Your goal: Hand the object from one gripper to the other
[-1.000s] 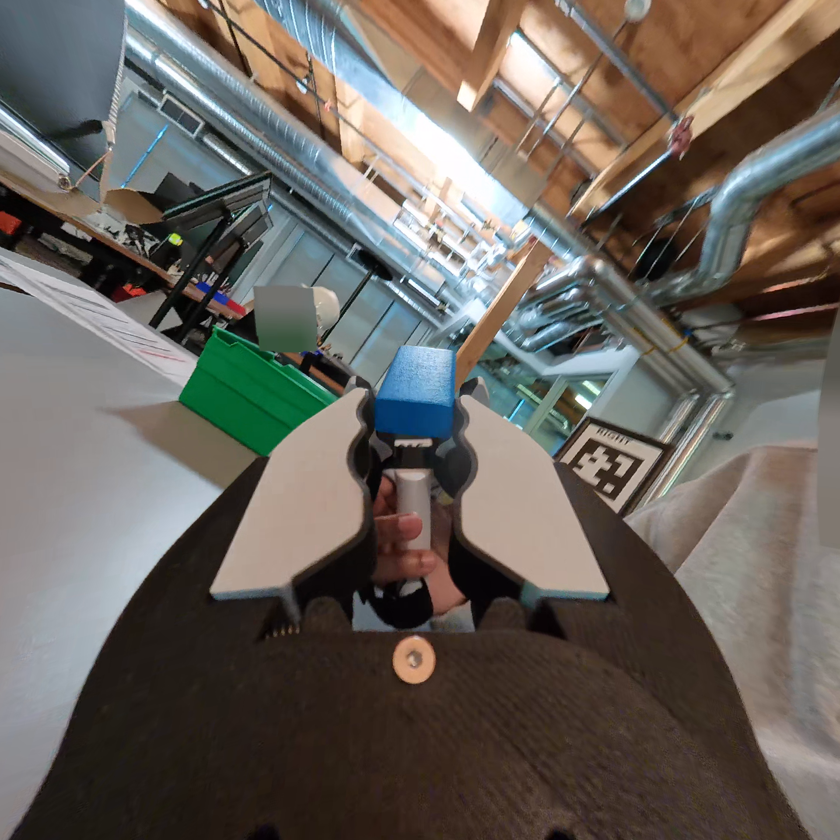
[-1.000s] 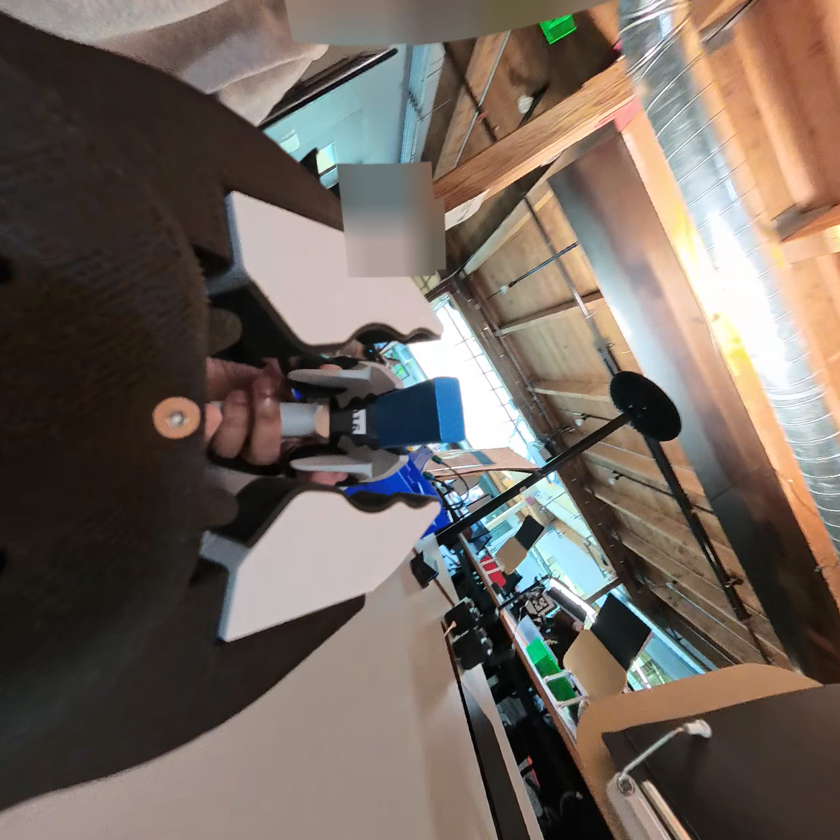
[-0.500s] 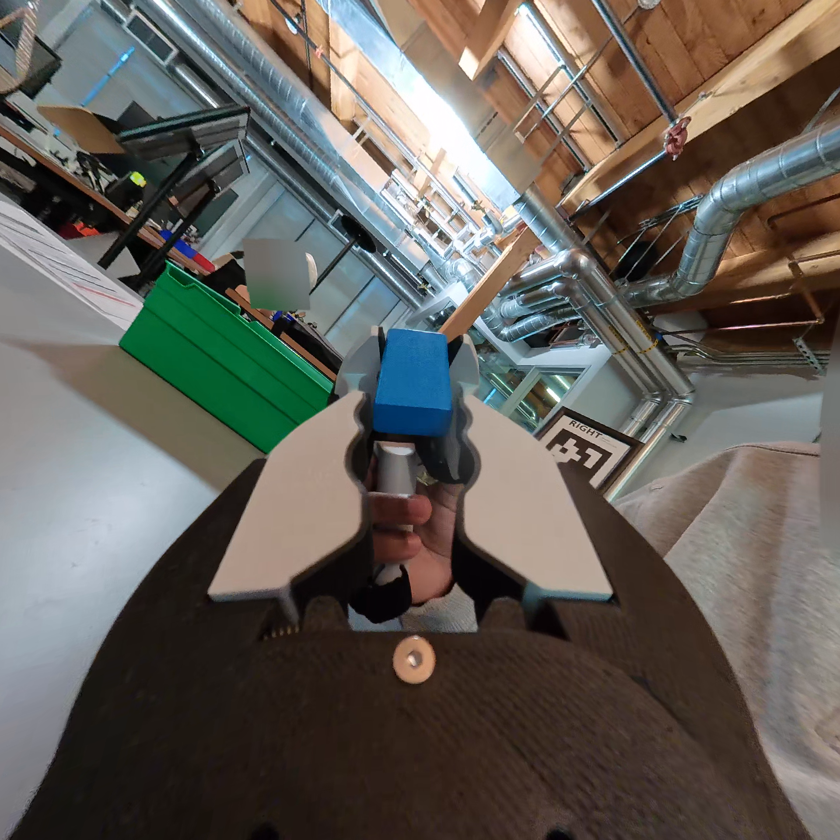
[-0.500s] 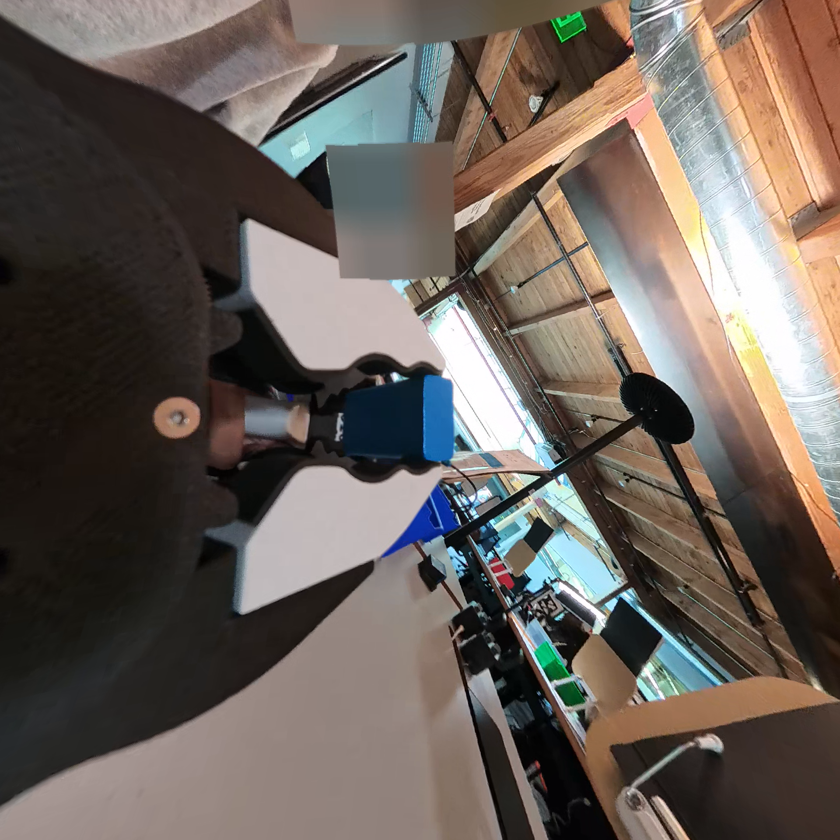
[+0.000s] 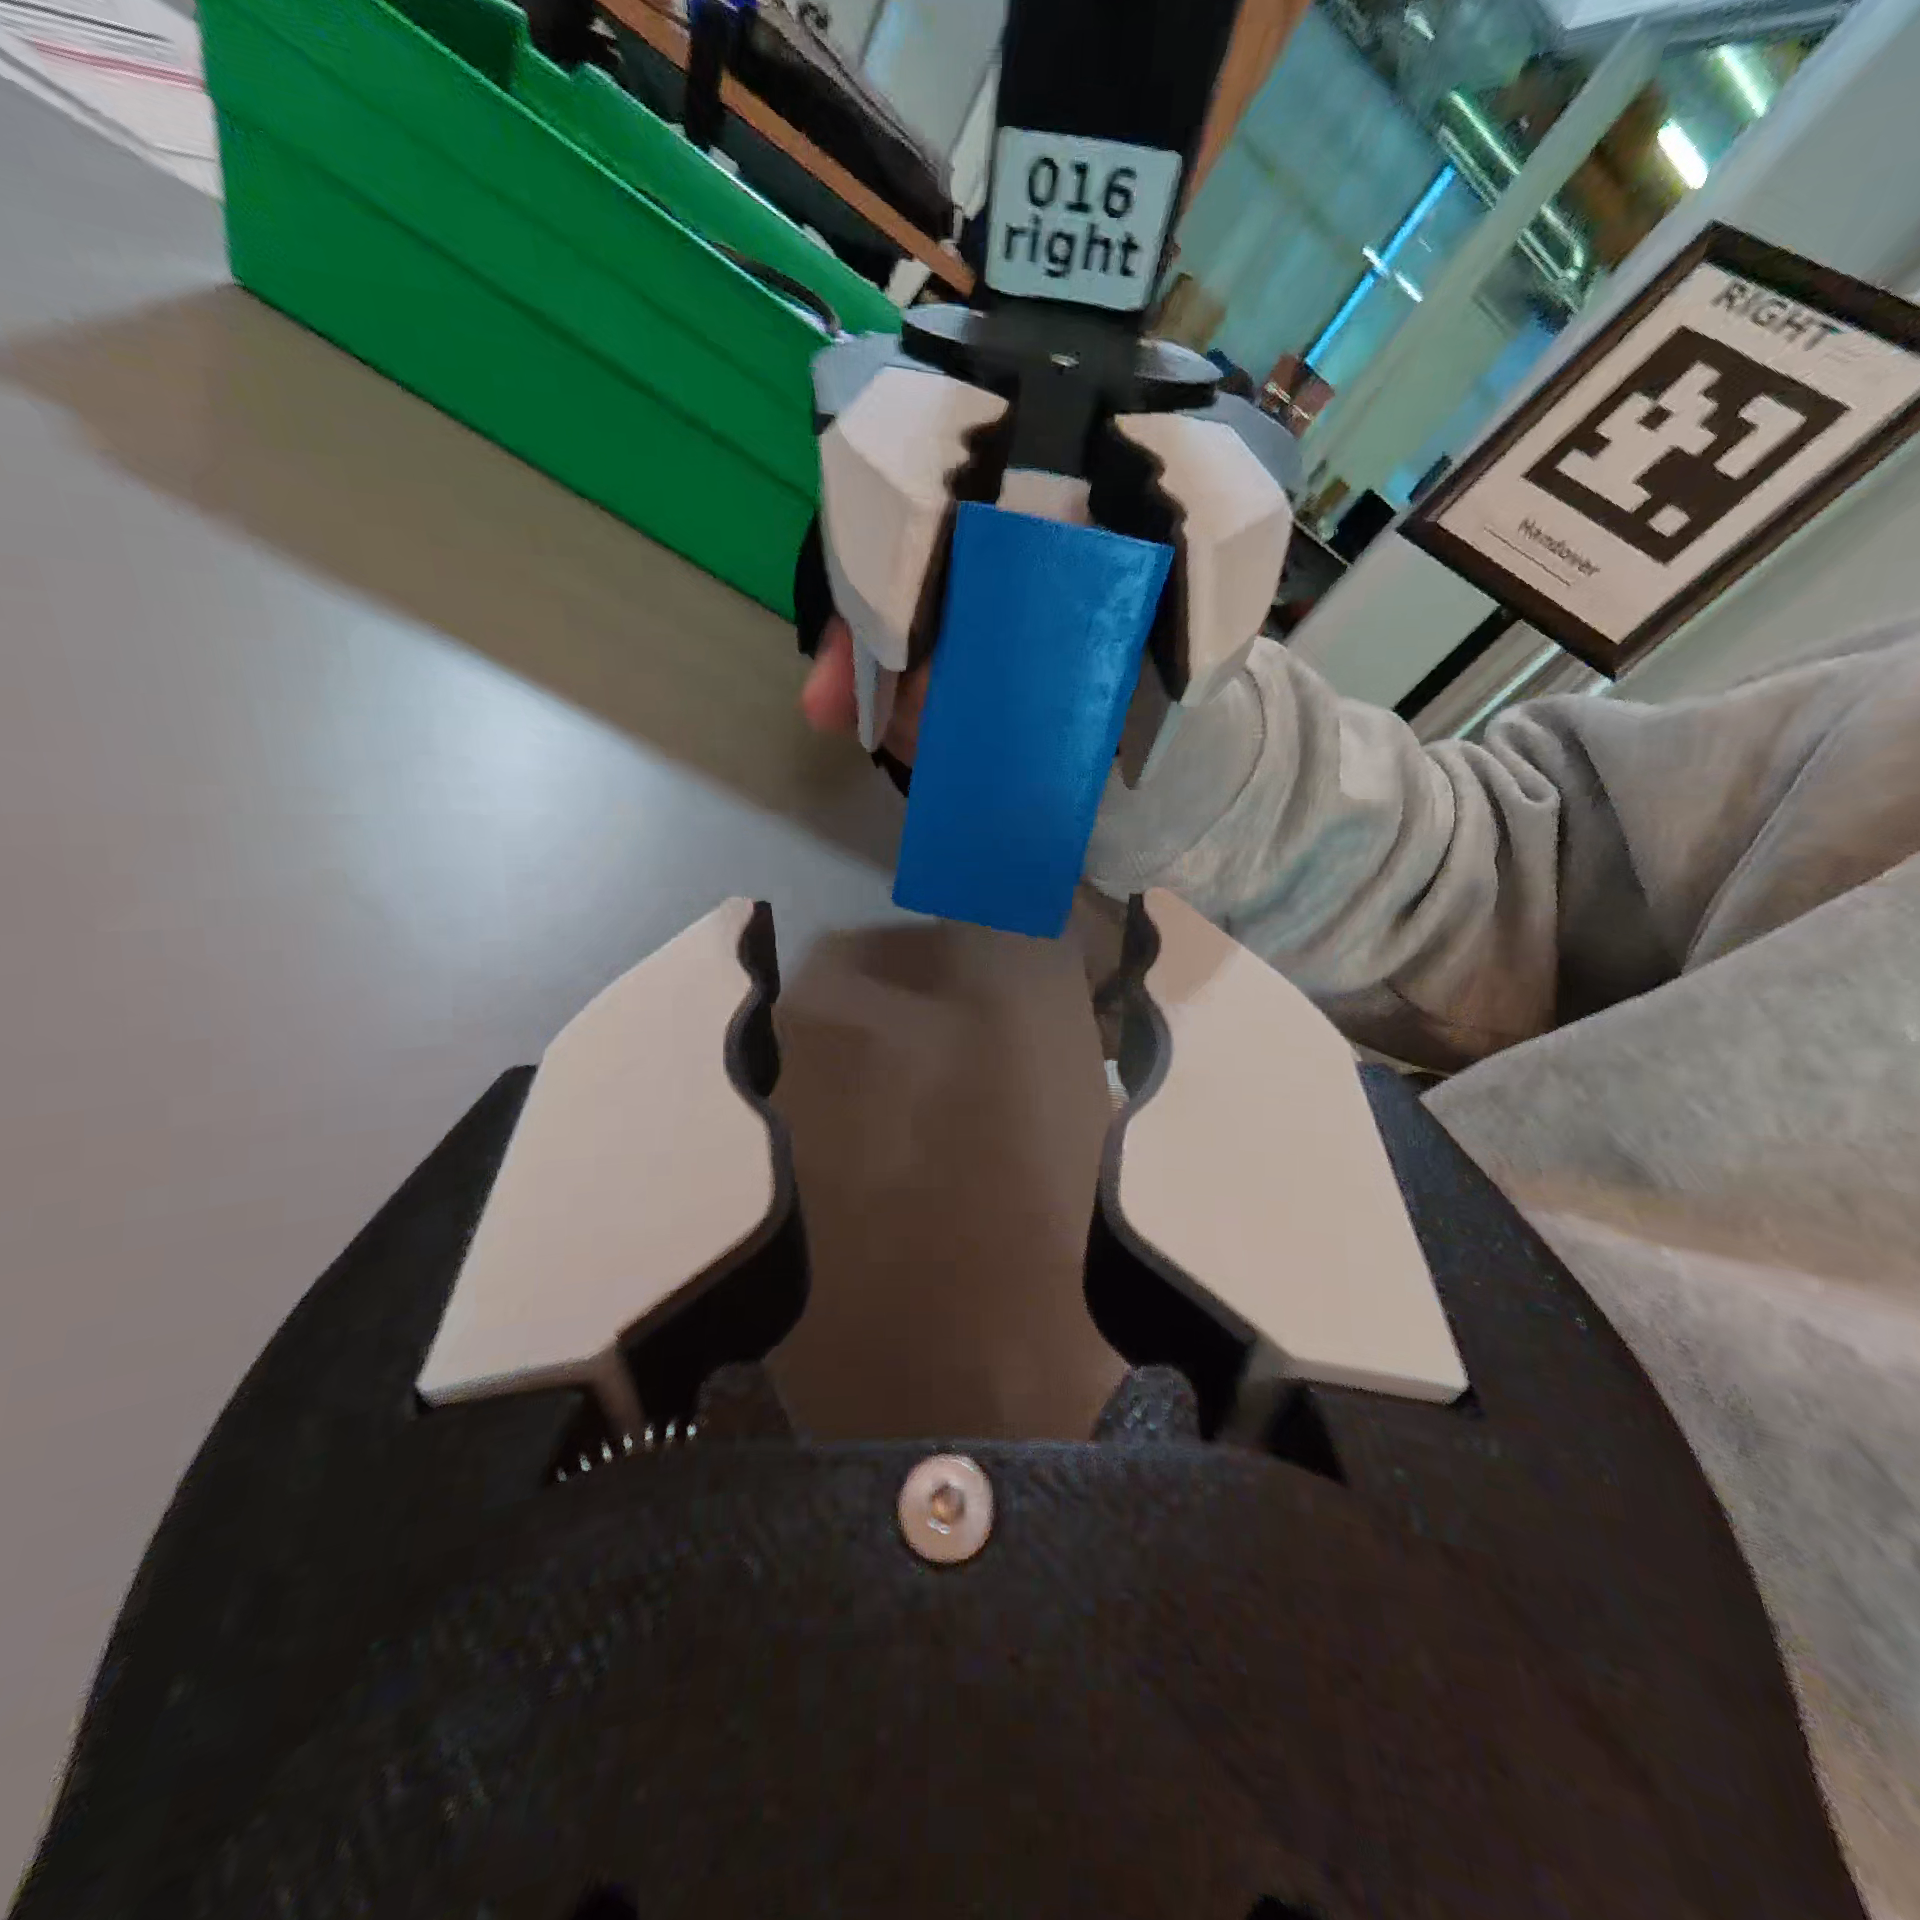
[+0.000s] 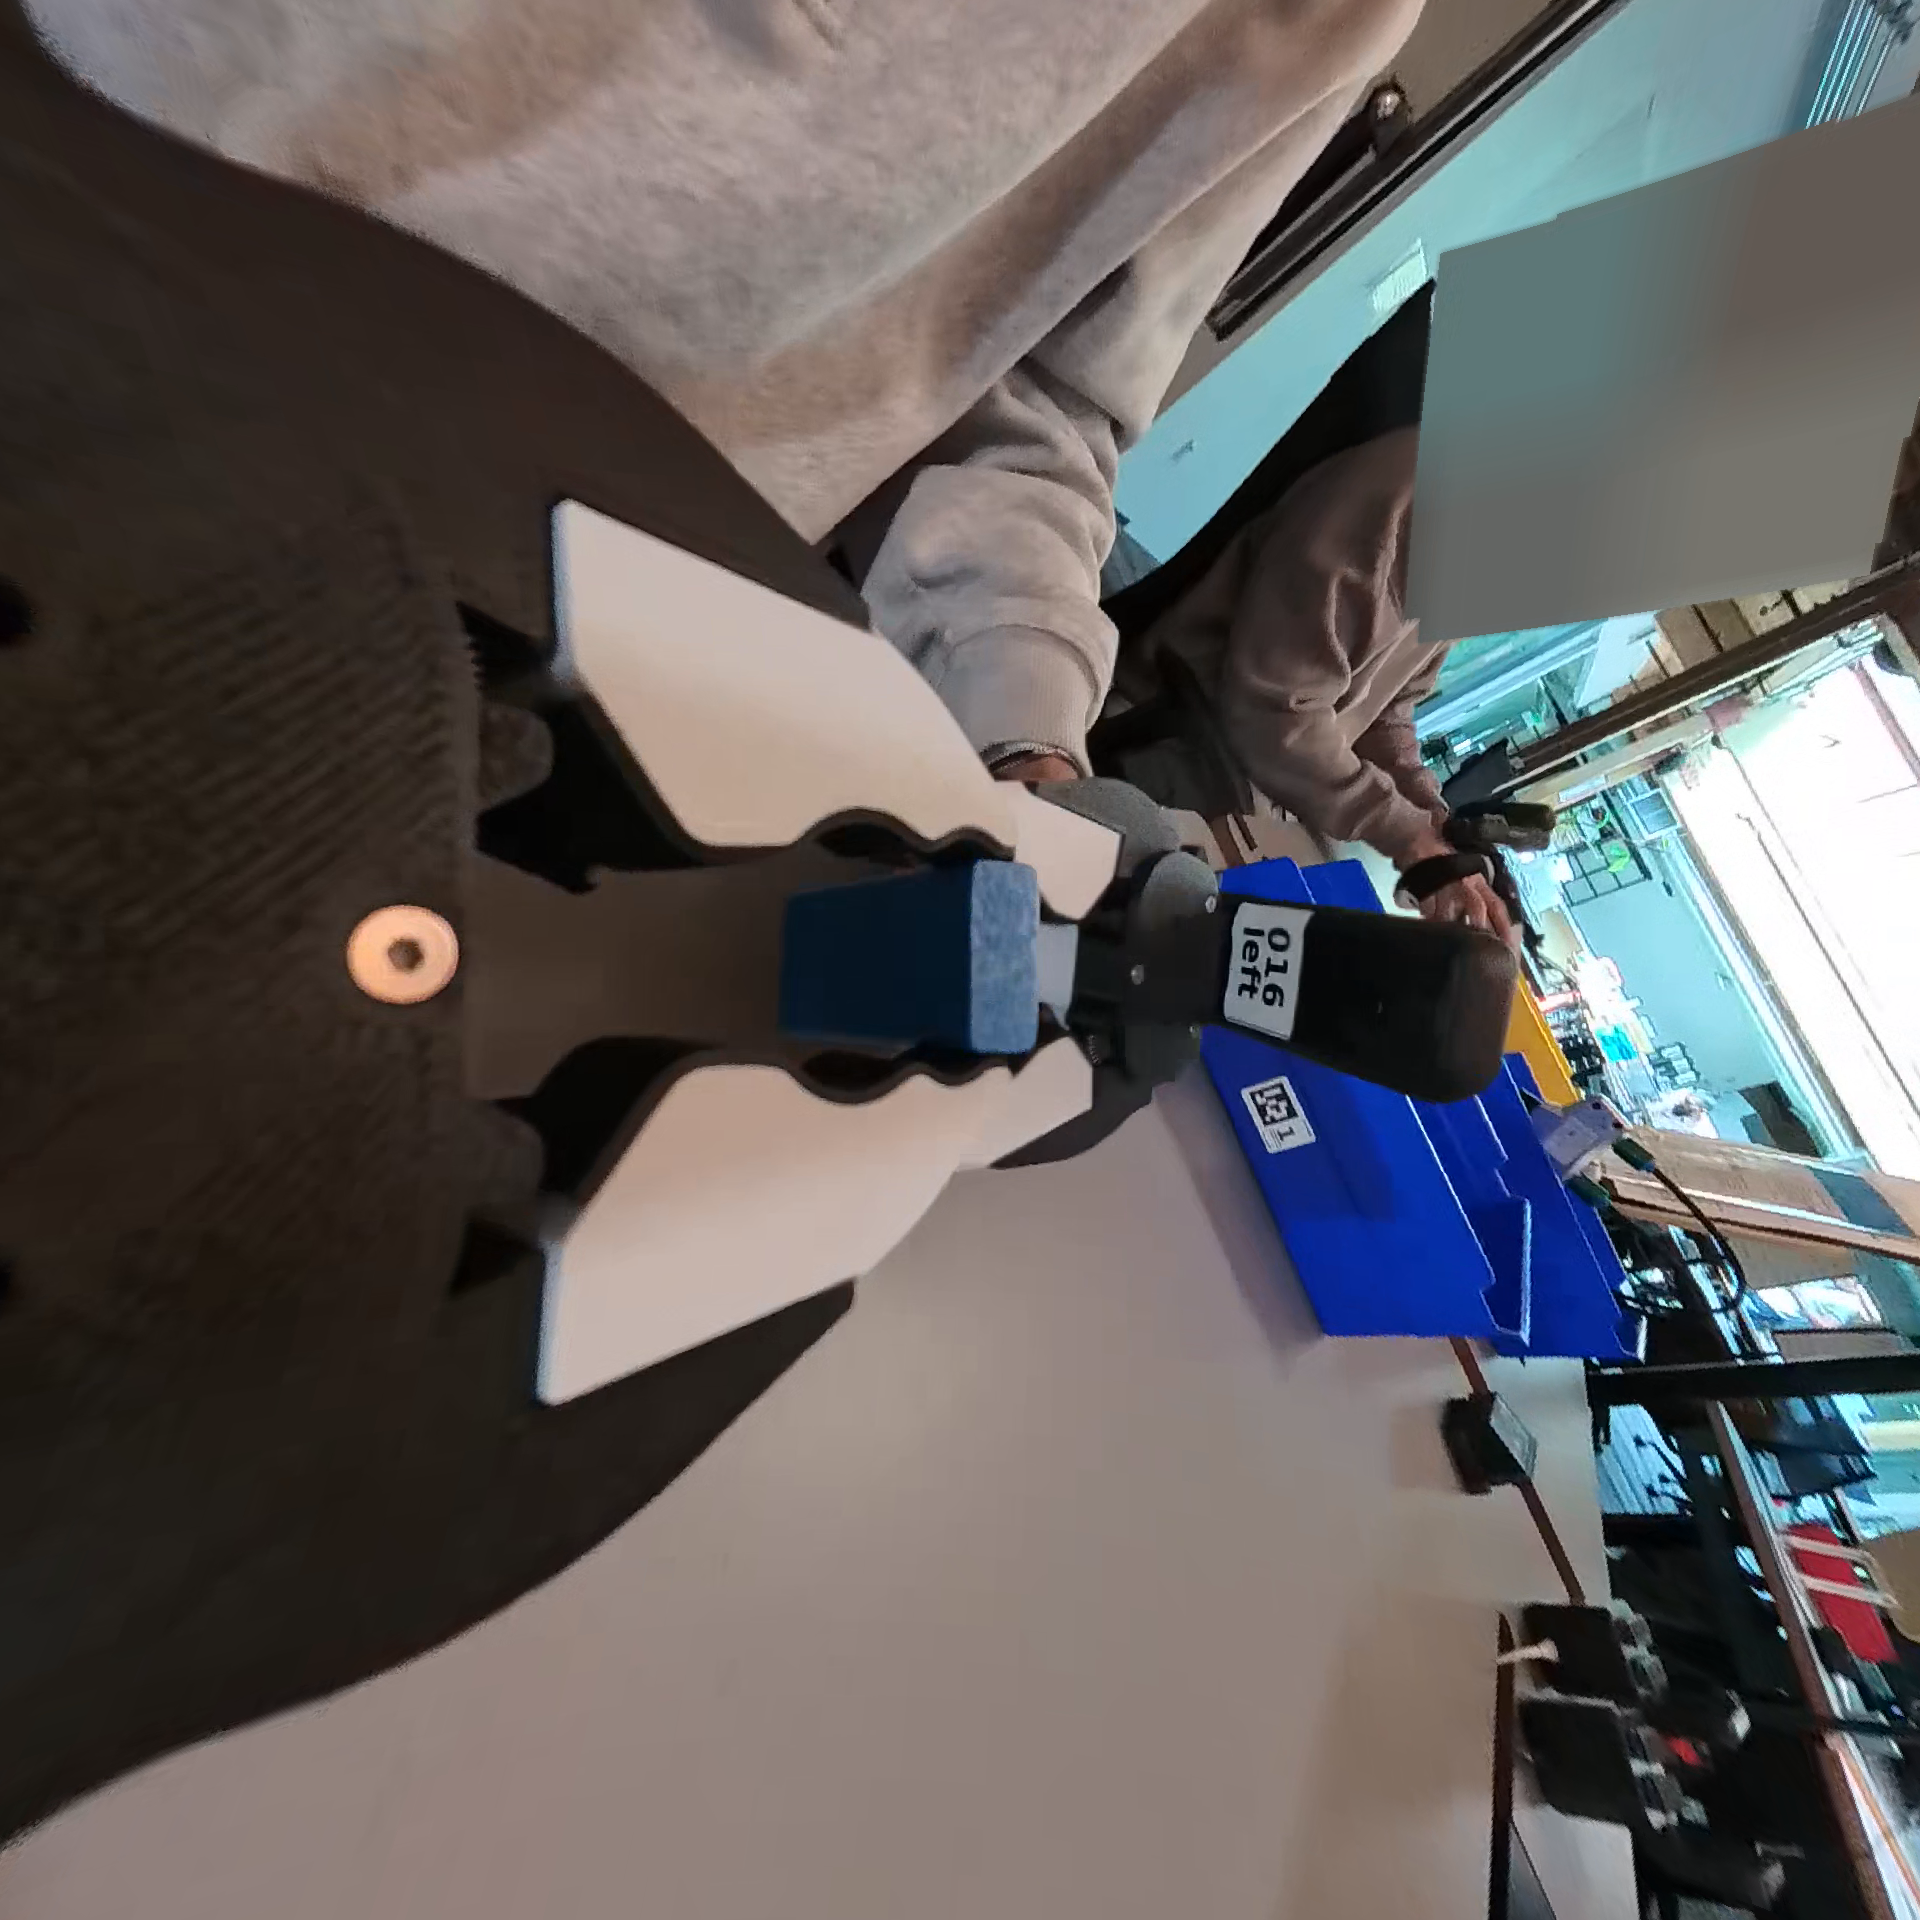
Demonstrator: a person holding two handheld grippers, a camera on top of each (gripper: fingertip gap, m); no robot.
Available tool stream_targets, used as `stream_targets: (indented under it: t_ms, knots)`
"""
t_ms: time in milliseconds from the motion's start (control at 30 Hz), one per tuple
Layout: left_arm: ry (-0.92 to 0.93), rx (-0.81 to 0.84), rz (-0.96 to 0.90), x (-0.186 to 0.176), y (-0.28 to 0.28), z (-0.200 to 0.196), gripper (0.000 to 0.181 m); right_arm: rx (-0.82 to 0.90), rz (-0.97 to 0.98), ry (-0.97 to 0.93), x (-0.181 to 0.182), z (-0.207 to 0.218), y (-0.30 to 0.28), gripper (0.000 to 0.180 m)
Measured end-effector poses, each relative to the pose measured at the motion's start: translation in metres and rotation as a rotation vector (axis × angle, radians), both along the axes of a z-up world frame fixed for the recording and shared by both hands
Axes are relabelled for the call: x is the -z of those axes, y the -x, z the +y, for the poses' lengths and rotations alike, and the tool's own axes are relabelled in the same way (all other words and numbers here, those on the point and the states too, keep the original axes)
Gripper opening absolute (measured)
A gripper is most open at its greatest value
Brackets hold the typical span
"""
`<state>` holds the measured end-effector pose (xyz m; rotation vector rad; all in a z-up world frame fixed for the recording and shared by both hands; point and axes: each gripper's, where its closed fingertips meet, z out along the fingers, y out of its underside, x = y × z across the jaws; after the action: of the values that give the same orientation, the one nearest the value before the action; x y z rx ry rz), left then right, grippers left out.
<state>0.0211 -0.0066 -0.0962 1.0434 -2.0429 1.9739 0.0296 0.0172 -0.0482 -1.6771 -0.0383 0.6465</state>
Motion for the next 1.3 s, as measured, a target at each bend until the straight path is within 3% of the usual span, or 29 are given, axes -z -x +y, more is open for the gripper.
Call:
stream_targets:
  t_ms: [133,267,400,533,600,700,833,1033,1233,1300]
  knots:
    - [-0.02,0.033,-0.031,-0.001,0.005,-0.01,0.059,-0.034,-0.026,0.052,0.008,0.0,0.007,0.035]
    - [-0.035,0.041,-0.059,-0.002,0.007,-0.011,0.038,-0.059,-0.053,0.071,0.012,0.002,0.015,0.035]
    - [-0.058,0.032,-0.082,-0.002,0.007,-0.01,0.036,0.007,-0.112,0.015,0.009,0.007,0.01,0.036]
    - [0.065,0.025,-0.039,-0.012,0.004,-0.002,0.035,0.277,-0.336,-0.221,-0.02,0.009,-0.019,0.09]
    - [0.191,0.063,0.012,-0.024,0.007,0.004,0.035,0.308,-0.486,-0.275,-0.029,0.007,-0.014,0.101]
    - [0.394,0.186,0.171,-0.036,0.016,0.012,0.035,0.283,-0.74,-0.208,-0.018,0.008,-0.002,0.108]
    - [0.422,0.261,0.272,-0.032,0.021,0.015,0.035,0.231,-0.911,-0.157,-0.004,0.013,0.012,0.104]
    - [0.37,0.392,0.313,-0.027,0.042,0.004,0.036,0.147,-0.974,-0.111,0.012,0.019,0.028,0.096]
    - [0.378,0.45,0.329,-0.03,0.05,0.002,0.036,0.07,-1.0,-0.107,0.015,0.017,0.043,0.07]
    - [0.354,0.447,0.322,-0.026,0.05,0.002,0.036,0.054,-0.993,-0.073,0.019,0.017,0.043,0.069]
